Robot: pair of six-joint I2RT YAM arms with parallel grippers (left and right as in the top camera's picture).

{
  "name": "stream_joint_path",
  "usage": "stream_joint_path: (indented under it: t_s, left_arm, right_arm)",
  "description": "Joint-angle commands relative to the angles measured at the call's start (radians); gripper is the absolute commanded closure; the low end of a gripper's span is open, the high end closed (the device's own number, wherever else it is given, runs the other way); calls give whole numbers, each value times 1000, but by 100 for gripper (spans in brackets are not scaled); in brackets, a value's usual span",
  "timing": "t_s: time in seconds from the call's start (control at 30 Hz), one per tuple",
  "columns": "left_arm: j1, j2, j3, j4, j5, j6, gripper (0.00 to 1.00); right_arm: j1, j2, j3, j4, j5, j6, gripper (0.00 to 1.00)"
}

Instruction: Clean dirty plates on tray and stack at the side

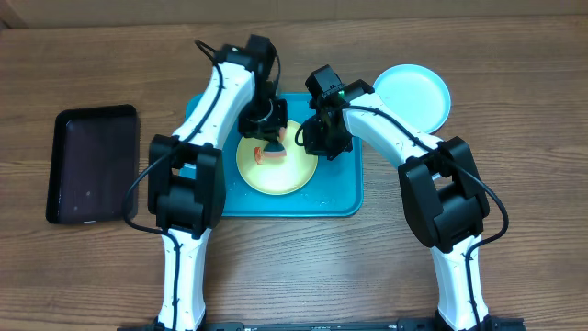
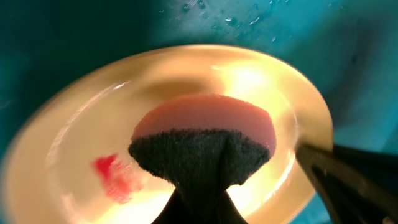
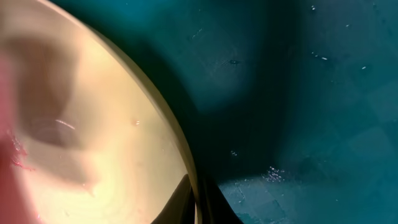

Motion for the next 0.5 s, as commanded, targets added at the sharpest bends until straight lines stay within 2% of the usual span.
stream_joint_path:
  t_s: [0.0, 0.17, 0.23, 0.47]
  left_arm:
    - [-16, 18, -66, 54, 13, -63, 96]
    - [-24, 18, -193, 153, 7, -93, 96]
    - [-24, 18, -224, 164, -51, -84, 96]
    - [-7, 16, -232, 106, -494, -85, 96]
  right_arm:
    - [-2, -11, -6, 5, 9, 29, 95]
    - [-2, -11, -6, 2, 9, 29, 96]
    - [-2, -11, -6, 3, 9, 29, 96]
    - [-2, -11, -6, 10, 13, 29, 96]
